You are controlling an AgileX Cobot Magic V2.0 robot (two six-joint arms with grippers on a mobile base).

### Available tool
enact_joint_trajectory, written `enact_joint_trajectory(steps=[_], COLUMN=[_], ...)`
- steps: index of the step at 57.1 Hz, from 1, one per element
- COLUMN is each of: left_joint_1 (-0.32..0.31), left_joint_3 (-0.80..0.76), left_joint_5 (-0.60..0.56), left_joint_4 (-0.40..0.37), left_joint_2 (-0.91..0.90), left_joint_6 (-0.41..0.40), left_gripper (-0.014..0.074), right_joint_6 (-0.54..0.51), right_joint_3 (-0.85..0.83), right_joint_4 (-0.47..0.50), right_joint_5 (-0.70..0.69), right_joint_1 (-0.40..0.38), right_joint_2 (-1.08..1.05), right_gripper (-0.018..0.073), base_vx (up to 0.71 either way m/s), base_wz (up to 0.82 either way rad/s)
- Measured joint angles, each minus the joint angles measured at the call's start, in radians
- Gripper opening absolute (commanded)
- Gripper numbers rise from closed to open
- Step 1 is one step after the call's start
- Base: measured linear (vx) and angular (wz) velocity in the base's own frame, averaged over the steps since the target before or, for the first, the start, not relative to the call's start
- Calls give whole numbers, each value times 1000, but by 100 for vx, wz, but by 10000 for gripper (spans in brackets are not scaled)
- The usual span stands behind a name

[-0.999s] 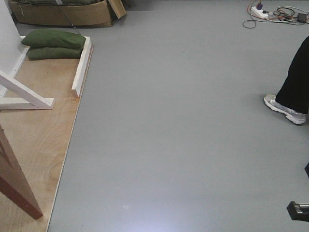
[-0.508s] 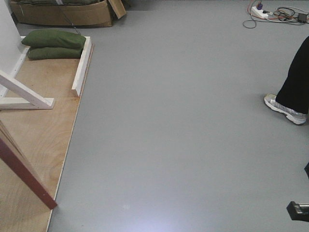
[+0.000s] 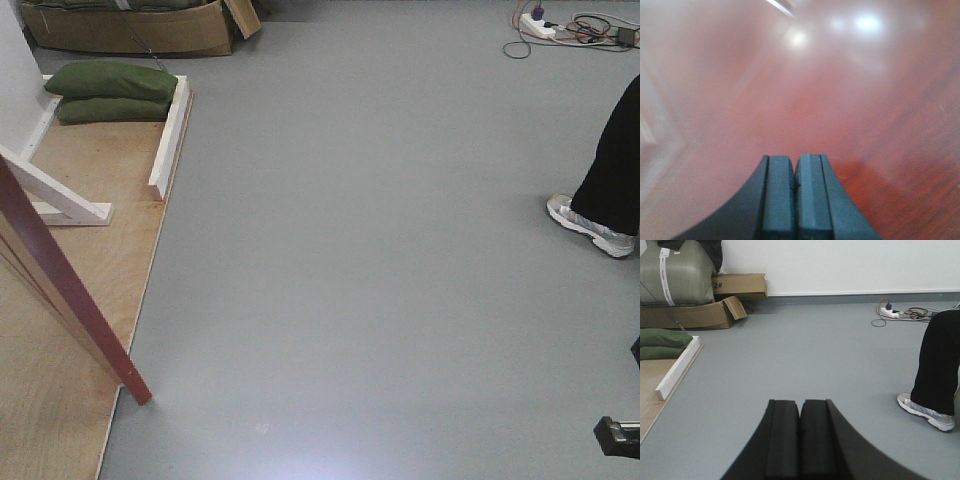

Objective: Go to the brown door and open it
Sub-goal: 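Push the brown door away from the robot with the left gripper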

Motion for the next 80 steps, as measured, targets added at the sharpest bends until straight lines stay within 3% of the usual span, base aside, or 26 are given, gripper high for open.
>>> enact_joint_trajectory(steps=[41, 49, 69, 80], left_joint_1=[-11, -49, -226, -257], left_joint_3=[0, 0, 0, 0], left_joint_5=[-2, -3, -3, -4], left_joint_4=[1, 1, 1, 1], left_joint_2=[0, 5, 102, 114], left_joint_6=[3, 6, 16, 17], left_gripper=[-3, -3, -3, -3], right_joint_6=[0, 0, 0, 0], right_joint_3=[0, 0, 0, 0], right_joint_4=[0, 0, 0, 0], right_joint_5=[0, 0, 0, 0], right_joint_1=[0, 0, 0, 0], right_joint_2=[0, 0, 0, 0], right_gripper=[0, 0, 0, 0], base_vx=[0, 0, 0, 0], base_wz=[0, 0, 0, 0])
